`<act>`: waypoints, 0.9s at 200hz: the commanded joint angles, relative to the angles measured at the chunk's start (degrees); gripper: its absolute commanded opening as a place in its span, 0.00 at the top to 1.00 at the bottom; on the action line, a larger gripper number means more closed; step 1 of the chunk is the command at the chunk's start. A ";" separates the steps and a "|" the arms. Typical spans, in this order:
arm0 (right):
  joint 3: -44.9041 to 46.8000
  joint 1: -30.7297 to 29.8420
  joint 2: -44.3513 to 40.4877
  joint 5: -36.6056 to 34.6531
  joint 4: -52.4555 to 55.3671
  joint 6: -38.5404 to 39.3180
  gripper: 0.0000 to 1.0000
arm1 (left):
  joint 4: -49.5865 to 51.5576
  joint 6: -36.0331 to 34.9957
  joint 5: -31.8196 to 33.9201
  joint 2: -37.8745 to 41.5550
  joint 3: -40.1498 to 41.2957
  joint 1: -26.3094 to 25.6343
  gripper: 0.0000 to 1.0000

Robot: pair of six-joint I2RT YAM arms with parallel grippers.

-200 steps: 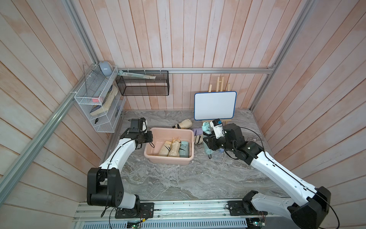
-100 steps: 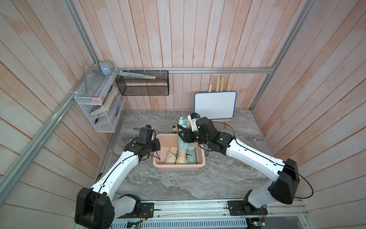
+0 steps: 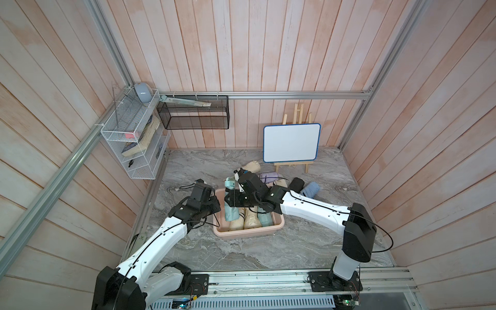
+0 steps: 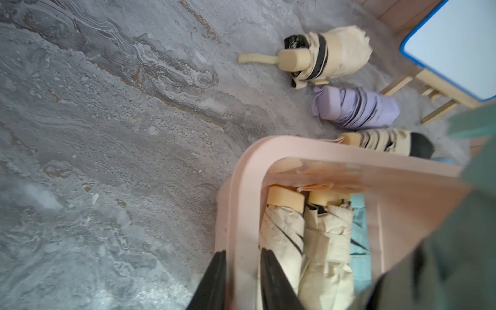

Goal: Put the umbrella into the storage box
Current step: Adjust the storage box at the center of the board, then place the umbrella in the storage box.

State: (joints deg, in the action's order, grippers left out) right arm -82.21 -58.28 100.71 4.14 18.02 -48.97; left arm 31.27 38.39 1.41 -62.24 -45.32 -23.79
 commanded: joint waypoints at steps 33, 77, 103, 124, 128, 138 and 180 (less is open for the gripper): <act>2.00 -1.47 2.66 -1.15 -2.14 -3.90 1.00 | -3.83 4.37 -0.82 3.31 0.22 -0.37 0.39; 4.91 -2.71 3.66 -2.08 -3.72 -4.76 0.98 | -0.41 6.96 4.39 6.00 -2.05 -0.34 0.32; 6.25 -2.89 4.26 -2.53 -4.95 -4.13 0.97 | 0.14 8.17 5.78 5.93 -2.83 -0.27 0.32; 6.51 -2.89 6.07 -2.63 -6.40 -4.30 0.95 | 0.78 7.87 6.56 6.41 -3.95 -0.24 0.32; 6.34 -2.97 6.56 -2.71 -6.69 -4.43 0.95 | 0.92 7.82 6.92 6.60 -4.08 -0.27 0.32; 6.20 -2.96 7.73 -2.63 -7.28 -4.72 0.94 | 1.33 7.83 7.62 7.15 -4.16 -0.19 0.32; 4.05 -3.03 11.28 -4.17 -6.45 -4.39 0.87 | 1.78 8.24 7.85 8.41 -3.85 0.31 0.32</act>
State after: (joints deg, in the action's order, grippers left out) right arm -76.29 -61.08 109.51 2.83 12.34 -53.80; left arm 31.97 46.04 7.99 -54.61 -47.83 -23.79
